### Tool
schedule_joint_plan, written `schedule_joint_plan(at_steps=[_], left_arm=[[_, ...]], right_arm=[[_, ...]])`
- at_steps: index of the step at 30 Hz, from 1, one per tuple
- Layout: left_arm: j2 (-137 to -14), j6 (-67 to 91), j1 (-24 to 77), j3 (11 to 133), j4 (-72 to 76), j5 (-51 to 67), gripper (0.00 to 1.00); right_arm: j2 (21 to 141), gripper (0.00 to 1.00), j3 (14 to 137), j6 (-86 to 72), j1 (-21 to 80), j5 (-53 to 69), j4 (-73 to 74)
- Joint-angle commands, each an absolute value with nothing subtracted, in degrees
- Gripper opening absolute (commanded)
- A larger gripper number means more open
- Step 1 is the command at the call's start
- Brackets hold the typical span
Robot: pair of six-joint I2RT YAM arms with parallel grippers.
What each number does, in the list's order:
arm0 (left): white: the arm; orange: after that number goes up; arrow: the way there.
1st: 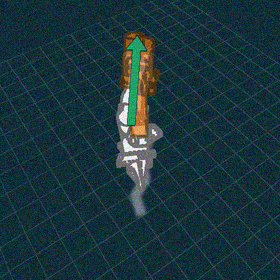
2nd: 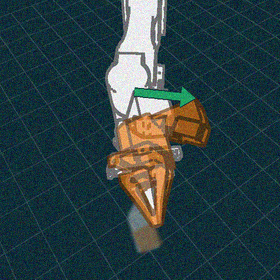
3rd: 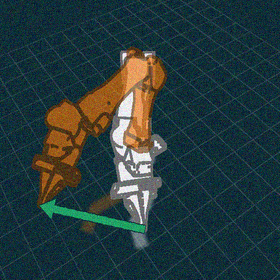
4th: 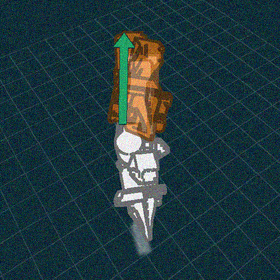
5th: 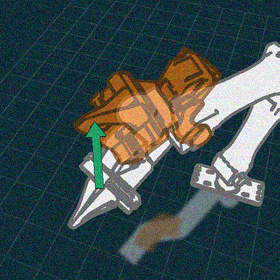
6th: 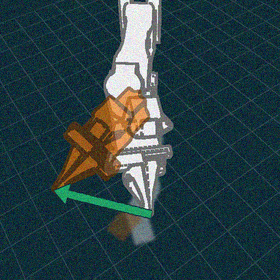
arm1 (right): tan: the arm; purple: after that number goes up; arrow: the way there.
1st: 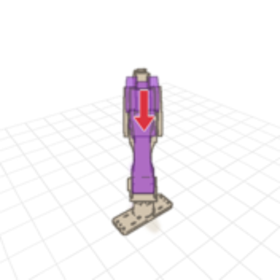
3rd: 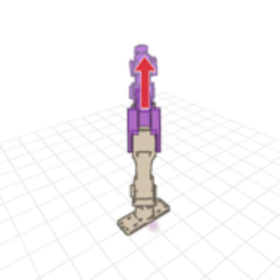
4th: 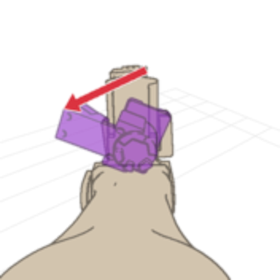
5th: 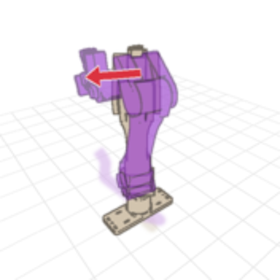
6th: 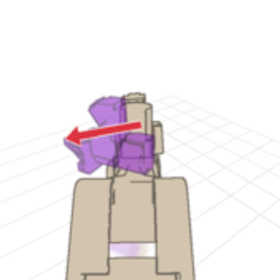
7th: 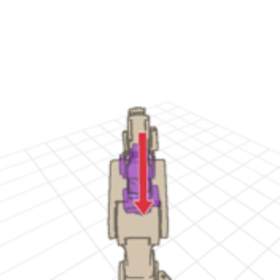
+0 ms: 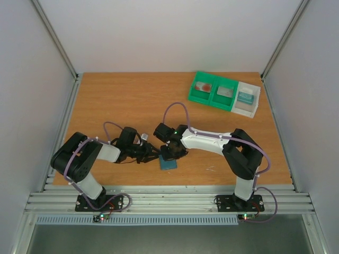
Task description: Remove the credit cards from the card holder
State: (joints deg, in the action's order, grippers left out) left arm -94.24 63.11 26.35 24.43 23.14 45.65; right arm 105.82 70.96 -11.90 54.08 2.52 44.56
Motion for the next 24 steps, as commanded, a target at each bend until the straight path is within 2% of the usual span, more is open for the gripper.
schedule_joint_plan(at_steps=[1,5,12,19,24], left_arm=[[-94.1,59.0,26.6,27.5,16.7,42.8,0.28],[-92.6,55.4,26.6,29.5,10.7,41.1,0.24],[-93.1,54.4,26.6,30.5,9.7,41.5,0.21],[-91.2,53.1,26.6,32.3,5.7,41.7,0.29],[-87.6,50.8,26.6,33.5,0.5,41.1,0.43]], right_arm=[[104.2,0.01,68.0,-11.8,54.5,0.5,41.6],[102.4,0.01,66.8,-11.9,54.5,0.6,40.8],[97.0,0.01,64.2,-13.1,54.5,0.2,39.0],[88.9,0.01,61.7,-14.4,54.5,-1.7,38.0],[84.2,0.01,60.4,-14.9,54.5,0.3,35.6]])
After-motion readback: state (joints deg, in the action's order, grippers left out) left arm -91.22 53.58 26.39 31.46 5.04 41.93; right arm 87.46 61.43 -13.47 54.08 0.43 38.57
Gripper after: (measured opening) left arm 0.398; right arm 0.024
